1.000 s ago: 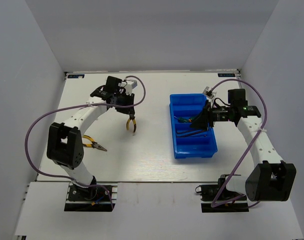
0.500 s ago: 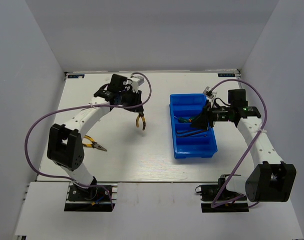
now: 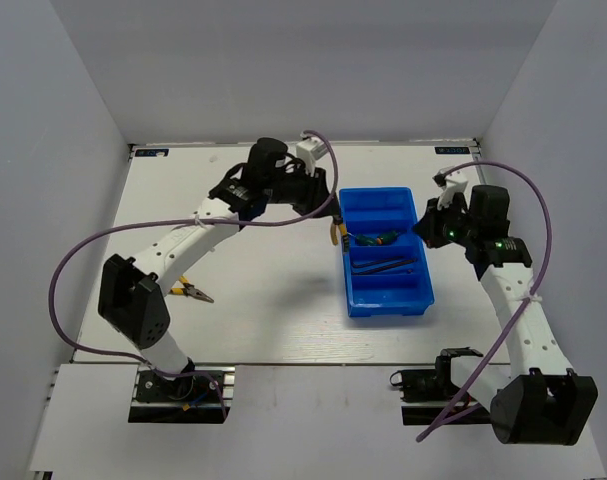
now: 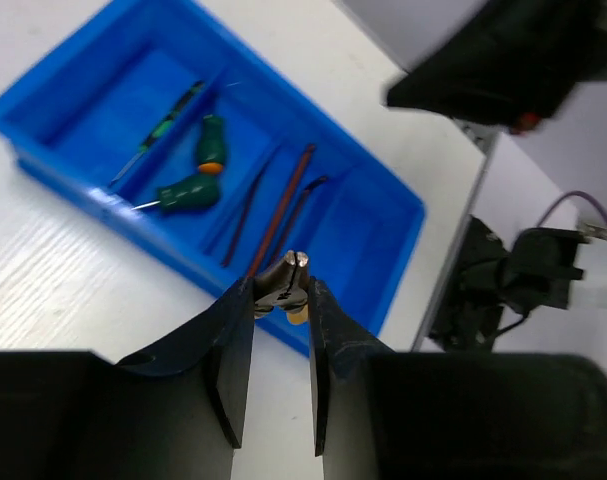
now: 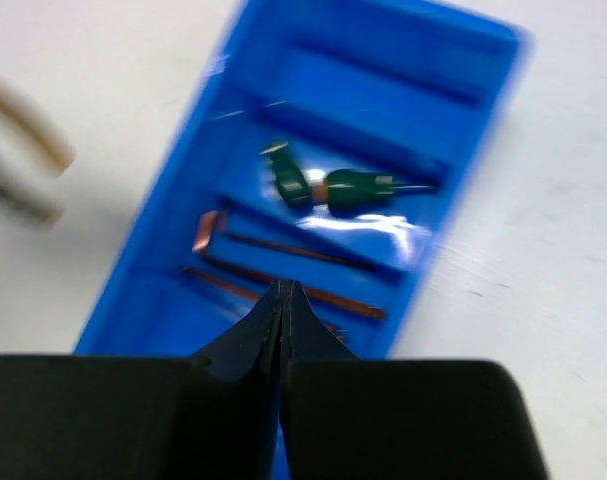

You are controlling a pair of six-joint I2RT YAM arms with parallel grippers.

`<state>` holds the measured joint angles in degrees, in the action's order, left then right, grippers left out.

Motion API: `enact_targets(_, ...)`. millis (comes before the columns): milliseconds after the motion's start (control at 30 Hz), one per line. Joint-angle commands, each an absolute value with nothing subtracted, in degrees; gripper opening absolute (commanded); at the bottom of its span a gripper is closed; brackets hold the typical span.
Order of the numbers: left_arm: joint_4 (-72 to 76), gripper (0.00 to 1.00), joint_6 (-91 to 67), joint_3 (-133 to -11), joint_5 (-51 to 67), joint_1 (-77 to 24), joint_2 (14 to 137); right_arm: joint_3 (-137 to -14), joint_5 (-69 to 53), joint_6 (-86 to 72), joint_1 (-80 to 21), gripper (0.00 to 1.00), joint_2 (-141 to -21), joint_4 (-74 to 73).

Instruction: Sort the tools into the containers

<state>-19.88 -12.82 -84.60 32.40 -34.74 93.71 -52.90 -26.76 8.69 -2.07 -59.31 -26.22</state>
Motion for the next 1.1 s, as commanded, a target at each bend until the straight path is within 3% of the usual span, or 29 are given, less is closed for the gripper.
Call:
enact_targets(0,-13.6,0.00,-16.5,-86.9,36.1,-38.4,92.0,-52.2,-8.8,2.6,-1.0,0.00,-58.4,-19.3)
enact_targets(333,-4.7,0.00,-22.0,-85.4,33.7,-47.9,96.9,-52.1,-6.4,2.1,2.4,0.00,-57.4,-18.7)
enact_targets(533,-3.1,0.00,-27.1,-80.1,21.5,-51.9,96.9,-52.1,-6.6,1.8,3.9,0.00,-57.0,-18.9)
enact_targets(1067,-8.2,0.00,-32.6,-81.2,-4.0,-59.8,102.3,-51.9,-9.6,1.3,5.9,0.00,-56.9,-19.2)
